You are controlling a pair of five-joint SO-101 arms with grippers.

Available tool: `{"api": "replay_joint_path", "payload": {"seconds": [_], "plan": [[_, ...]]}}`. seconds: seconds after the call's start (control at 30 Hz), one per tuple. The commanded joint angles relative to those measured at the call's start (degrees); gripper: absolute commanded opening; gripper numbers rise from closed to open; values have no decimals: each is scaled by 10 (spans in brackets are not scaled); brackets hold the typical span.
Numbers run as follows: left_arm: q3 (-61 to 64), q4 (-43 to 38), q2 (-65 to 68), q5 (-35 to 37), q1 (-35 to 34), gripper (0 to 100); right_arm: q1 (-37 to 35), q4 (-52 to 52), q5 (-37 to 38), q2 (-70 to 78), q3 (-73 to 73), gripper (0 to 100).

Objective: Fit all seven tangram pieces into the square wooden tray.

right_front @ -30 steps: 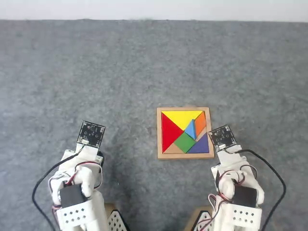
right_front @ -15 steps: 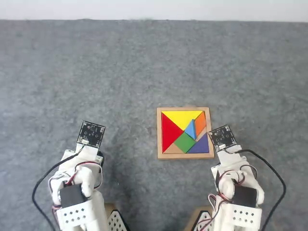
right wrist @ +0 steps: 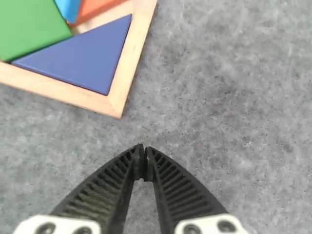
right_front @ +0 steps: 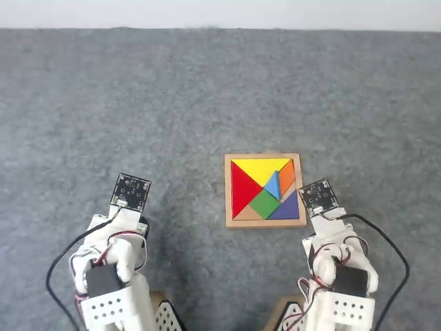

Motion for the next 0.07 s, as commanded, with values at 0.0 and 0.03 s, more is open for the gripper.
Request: {"api": "replay_joint_path", "payload": {"seconds": [0.0, 0.03], "plan": [[-8, 3, -6, -5, -3, 178, -5, 4, 9, -6, 6, 8], [-8, 3, -6, -5, -3, 178, -5, 4, 9, -6, 6, 8]]}}
